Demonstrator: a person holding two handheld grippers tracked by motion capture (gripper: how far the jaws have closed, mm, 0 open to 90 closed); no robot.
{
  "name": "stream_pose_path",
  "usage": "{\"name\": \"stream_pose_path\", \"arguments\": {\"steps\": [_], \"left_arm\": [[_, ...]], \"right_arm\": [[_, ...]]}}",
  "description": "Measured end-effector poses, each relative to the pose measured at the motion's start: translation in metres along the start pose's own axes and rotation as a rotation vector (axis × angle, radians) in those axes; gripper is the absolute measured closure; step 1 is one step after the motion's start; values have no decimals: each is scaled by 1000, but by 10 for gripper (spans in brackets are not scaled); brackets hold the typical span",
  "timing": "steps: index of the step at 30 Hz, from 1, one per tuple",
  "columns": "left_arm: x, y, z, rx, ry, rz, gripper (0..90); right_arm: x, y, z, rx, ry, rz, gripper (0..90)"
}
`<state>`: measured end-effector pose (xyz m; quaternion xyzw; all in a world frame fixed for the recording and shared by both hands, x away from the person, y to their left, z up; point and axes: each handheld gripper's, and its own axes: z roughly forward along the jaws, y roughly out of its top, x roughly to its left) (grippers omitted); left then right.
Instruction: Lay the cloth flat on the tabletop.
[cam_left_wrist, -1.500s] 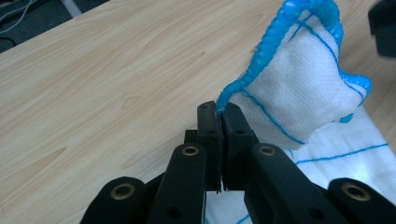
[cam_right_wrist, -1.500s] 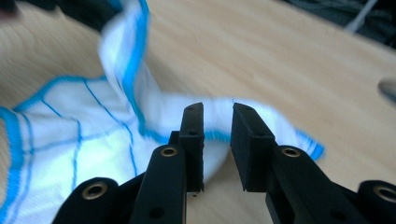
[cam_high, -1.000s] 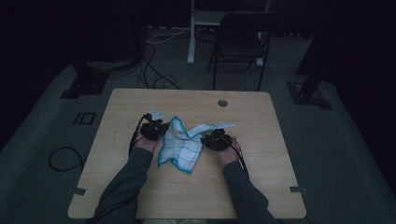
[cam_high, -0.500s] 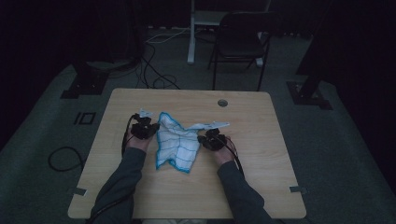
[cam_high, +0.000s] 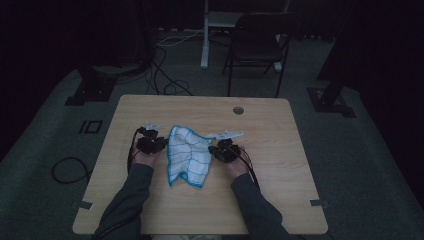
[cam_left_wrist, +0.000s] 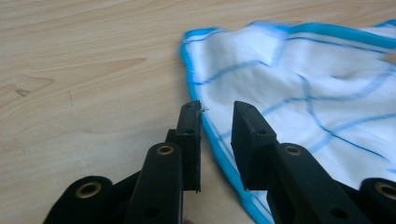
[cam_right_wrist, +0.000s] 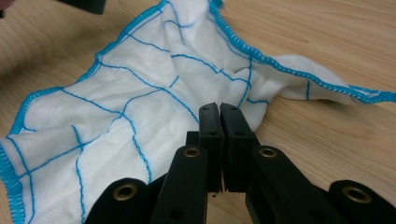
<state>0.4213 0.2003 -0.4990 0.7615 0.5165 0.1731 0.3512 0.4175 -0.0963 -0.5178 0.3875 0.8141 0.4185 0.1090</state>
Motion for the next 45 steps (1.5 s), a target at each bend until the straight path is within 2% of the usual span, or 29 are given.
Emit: {"name": "stream_pose_path", "arguments": {"steps": [1, 4, 8, 13, 16, 19, 22, 25, 27, 29, 32, 34, 36, 39, 42, 45], "left_arm": [[-4, -2, -3, -4, -14, 10, 729], [-23, -11, -9, 7, -48, 81, 706], [-53, -23, -18, -2, -111, 134, 676], [-87, -30, -16, 20, -165, 193, 647], [-107, -31, -13, 28, -196, 241, 638], [-125, -31, -9, 17, -199, 277, 629], [-138, -30, -4, 21, -209, 294, 591], [-147, -30, 5, 45, -181, 310, 545], [-149, -31, 13, 71, -153, 304, 550], [-146, -31, 16, 94, -140, 290, 660], [-139, -28, 14, 93, -140, 256, 832], [-135, -24, 9, 87, -135, 262, 861], [-128, -19, 4, 65, -142, 242, 868], [-110, -11, -5, 27, -159, 172, 870], [-87, -6, -13, 5, -139, 112, 870], [-64, -4, -17, -19, -132, 37, 870]], "right_arm": [[0, 0, 0, -2, 0, -2, 886], [2, 2, 0, -8, 2, -5, 886], [3, 4, 1, -13, 5, -4, 886], [5, 8, 3, -16, 13, 0, 886], [7, 12, 3, -18, 12, 0, 886], [8, 15, 3, -23, 12, 0, 886], [10, 17, 3, -25, 14, 0, 886], [11, 18, 3, -29, 13, 3, 886], [11, 18, 3, -31, 15, 0, 886], [11, 18, 3, -34, 18, -1, 887], [9, 18, 1, -38, 20, -3, 886], [8, 17, -1, -43, 18, 5, 882], [7, 17, -2, -56, 19, 12, 842], [6, 17, -8, -90, 8, 14, 756], [8, 18, -13, -95, -18, -16, 744], [11, 17, -14, -92, -23, -41, 745]]}}
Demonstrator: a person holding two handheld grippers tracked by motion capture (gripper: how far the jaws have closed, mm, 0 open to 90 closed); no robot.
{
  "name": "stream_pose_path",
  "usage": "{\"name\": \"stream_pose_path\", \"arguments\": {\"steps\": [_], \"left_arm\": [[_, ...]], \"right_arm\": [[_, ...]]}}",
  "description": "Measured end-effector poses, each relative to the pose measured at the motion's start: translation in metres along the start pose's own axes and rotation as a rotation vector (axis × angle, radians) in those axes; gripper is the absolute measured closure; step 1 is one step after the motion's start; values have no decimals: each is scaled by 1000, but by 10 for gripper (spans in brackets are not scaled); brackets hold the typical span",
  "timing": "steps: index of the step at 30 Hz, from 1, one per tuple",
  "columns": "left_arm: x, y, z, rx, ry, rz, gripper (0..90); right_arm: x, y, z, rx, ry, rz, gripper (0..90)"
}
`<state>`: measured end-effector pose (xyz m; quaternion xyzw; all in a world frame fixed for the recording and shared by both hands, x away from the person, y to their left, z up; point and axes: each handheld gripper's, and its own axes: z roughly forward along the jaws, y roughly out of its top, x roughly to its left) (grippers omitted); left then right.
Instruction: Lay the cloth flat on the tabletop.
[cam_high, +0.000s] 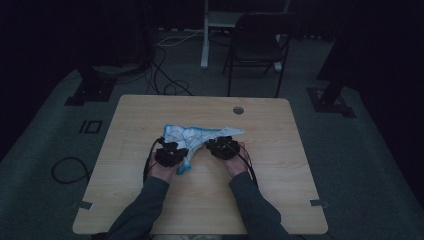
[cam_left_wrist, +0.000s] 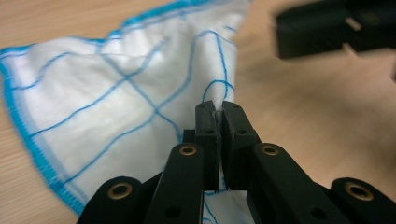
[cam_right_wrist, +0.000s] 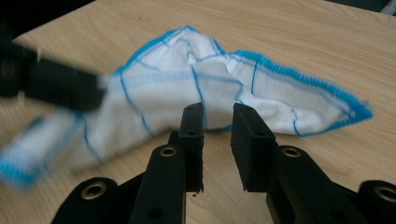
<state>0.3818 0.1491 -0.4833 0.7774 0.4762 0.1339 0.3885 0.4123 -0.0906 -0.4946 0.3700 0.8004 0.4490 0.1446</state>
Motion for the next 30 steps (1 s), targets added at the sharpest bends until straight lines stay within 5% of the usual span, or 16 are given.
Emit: {"name": "stream_pose_path", "arguments": {"steps": [6, 12, 22, 30], "left_arm": [[42, -8, -4, -17, 34, -125, 869], [65, -17, 0, 16, 64, -165, 865], [66, -21, 0, 3, 45, -153, 812], [66, -23, 0, -1, 49, -163, 813]], "right_arm": [[5, -3, 7, 20, 5, -19, 751], [10, -4, 16, 42, 9, -39, 759], [16, -4, 41, 87, 0, -58, 732], [36, -2, 58, 82, 59, -62, 606]]}}
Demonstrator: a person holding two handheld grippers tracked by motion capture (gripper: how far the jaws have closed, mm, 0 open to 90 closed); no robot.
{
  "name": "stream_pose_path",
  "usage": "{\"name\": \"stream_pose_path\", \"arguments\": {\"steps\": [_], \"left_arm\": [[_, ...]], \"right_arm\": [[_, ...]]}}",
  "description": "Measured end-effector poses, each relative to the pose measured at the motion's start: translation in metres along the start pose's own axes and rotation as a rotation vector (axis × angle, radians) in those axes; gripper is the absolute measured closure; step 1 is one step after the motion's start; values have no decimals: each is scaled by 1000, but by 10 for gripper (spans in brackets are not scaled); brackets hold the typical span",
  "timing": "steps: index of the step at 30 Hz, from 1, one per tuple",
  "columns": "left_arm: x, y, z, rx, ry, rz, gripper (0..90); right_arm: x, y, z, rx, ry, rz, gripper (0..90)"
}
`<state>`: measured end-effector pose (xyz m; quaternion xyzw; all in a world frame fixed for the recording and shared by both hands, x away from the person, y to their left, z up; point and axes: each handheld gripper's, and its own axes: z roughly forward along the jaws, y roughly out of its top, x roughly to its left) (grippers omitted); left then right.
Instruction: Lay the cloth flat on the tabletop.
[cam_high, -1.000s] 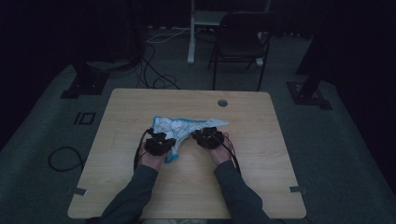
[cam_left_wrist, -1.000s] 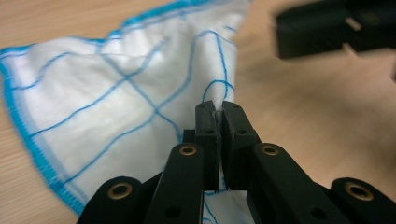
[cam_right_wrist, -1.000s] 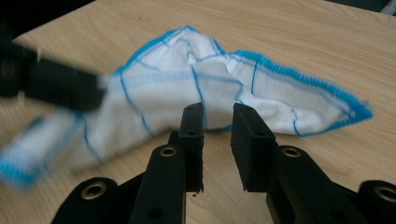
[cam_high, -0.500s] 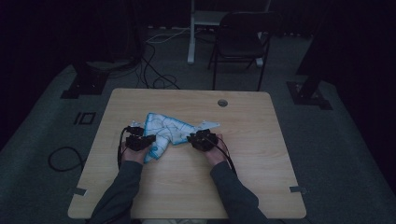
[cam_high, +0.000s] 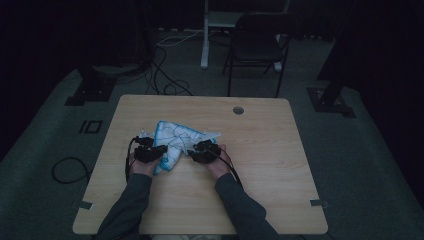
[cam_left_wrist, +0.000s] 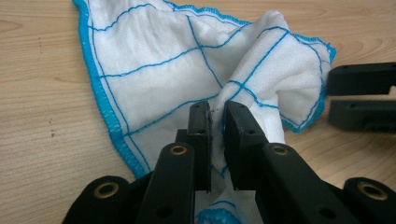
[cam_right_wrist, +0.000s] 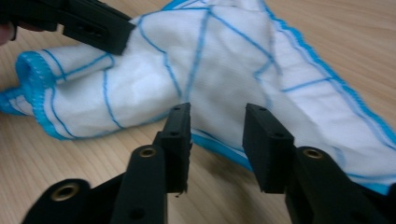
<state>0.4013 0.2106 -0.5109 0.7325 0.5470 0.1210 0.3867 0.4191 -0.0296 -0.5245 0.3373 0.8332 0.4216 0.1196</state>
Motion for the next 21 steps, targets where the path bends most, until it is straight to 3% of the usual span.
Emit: {"name": "stream_pose_path", "arguments": {"steps": [5, 6, 9, 14, 21], "left_arm": [[0, -1, 0, -7, -7, -6, 813], [0, -2, 0, -7, -10, -6, 813], [0, -3, -3, -13, -22, 3, 802], [-2, -5, -7, -23, -39, 26, 786], [-15, -1, -6, -9, -30, 83, 822]], "right_arm": [[10, 2, 16, 47, -25, -26, 555], [11, 1, 19, 56, -33, -23, 579], [9, 2, 20, 67, -59, -17, 805], [1, 4, 6, 48, -47, 1, 853], [-5, 7, -25, 24, -36, -26, 852]]}}
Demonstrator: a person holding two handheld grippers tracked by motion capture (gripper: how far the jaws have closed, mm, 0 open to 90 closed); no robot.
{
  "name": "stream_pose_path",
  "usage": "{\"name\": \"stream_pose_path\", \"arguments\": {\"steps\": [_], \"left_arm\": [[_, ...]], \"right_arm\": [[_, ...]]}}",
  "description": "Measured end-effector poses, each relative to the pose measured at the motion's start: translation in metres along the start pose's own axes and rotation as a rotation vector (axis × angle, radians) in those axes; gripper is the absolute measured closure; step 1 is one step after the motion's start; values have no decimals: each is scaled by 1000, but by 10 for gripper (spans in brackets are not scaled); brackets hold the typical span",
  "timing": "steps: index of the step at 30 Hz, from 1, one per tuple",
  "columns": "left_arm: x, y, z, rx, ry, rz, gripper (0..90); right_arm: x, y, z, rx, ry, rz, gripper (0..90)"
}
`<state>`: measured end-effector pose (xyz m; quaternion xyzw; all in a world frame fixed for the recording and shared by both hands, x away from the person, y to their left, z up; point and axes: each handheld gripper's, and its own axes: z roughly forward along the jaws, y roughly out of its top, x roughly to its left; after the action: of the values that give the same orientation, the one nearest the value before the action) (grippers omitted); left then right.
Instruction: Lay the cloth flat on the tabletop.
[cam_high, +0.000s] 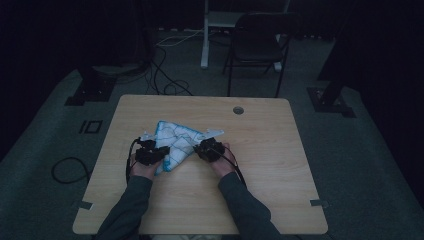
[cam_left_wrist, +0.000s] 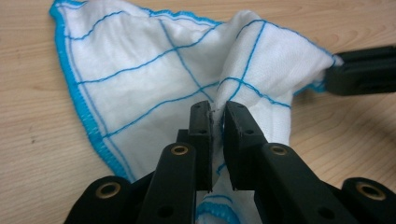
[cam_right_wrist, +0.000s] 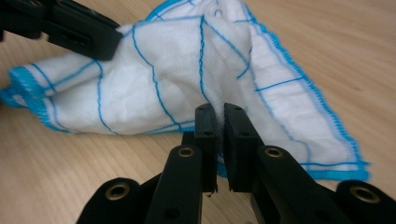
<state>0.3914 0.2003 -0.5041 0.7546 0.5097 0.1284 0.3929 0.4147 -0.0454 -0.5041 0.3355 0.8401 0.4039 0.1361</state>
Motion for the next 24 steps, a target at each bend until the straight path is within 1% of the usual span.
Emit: {"name": "stream_pose_path", "arguments": {"steps": [2, 3, 5, 8, 10, 12, 15, 17, 19, 20, 21, 22, 23, 24], "left_arm": [[-4, 2, 1, 4, 8, 22, 823], [-4, 2, 1, 4, 8, 22, 823], [-10, 4, 4, 14, 16, 45, 823], [-17, 5, 9, 26, 22, 80, 824], [-22, 6, 11, 32, 24, 115, 828], [-28, 8, 11, 25, 15, 135, 847], [-34, 13, 7, 6, 15, 150, 866], [-36, 17, 4, -11, 29, 153, 870], [-36, 21, 5, -14, 60, 167, 872], [-36, 22, 6, -11, 69, 170, 872], [-36, 22, 6, -11, 69, 170, 873], [-31, 23, 13, 3, 95, 174, 873], [-28, 24, 17, 10, 105, 174, 874], [-26, 24, 21, 20, 120, 179, 874]], "right_arm": [[-2, 2, -8, -3, 0, -9, 853], [-2, 2, -8, -3, 0, -9, 853], [-6, 3, -18, -10, -4, -23, 854], [-9, 3, -25, -16, -2, -21, 857], [-13, 2, -29, -19, -1, -15, 859], [-16, 1, -34, -29, 3, 1, 862], [-21, 0, -44, -52, 4, 16, 862], [-22, 1, -48, -59, 2, 18, 861], [-24, 1, -48, -59, 1, 22, 860], [-24, 1, -45, -52, 0, 24, 860], [-24, 1, -45, -52, 0, 24, 860], [-24, 1, -43, -46, 0, 22, 860], [-21, 0, -36, -38, 1, 21, 858], [-20, 0, -32, -35, 1, 18, 857]]}}
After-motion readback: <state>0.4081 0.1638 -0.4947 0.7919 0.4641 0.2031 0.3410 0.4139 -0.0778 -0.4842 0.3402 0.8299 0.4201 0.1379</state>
